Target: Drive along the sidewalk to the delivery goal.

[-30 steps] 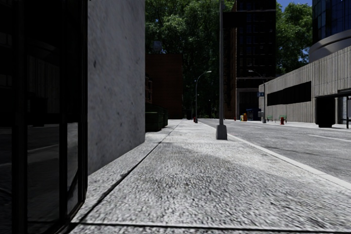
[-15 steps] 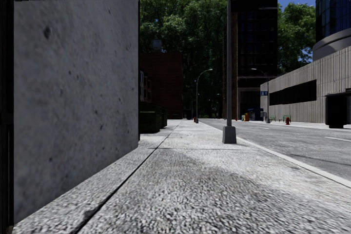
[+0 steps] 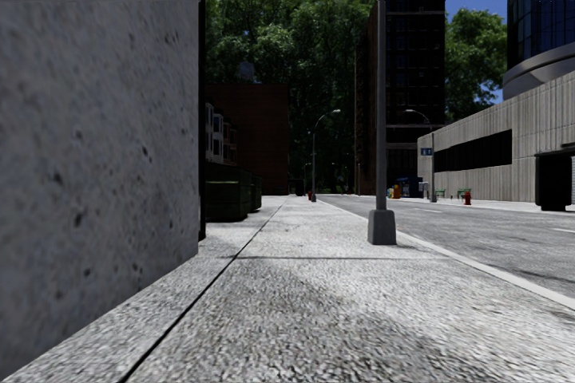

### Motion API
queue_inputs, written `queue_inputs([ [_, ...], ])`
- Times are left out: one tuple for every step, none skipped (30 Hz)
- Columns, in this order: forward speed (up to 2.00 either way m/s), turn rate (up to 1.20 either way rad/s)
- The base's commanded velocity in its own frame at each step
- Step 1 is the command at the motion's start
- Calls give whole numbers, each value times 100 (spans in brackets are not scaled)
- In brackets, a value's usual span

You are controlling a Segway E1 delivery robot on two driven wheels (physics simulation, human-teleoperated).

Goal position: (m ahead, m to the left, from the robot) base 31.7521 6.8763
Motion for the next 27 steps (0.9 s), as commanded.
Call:
queue_inputs([
  [200,0],
  [200,0],
  [200,0],
  [200,0],
  [200,0],
  [200,0],
  [200,0],
  [200,0],
  [200,0],
  [200,0],
  [200,0],
  [200,0],
  [200,0],
  [200,0],
  [200,0],
  [200,0],
  [200,0],
  [200,0],
  [200,0],
  [200,0],
  [200,0],
  [200,0],
  [200,0],
  [200,0],
  [200,0],
  [200,0],
  [200,0],
])
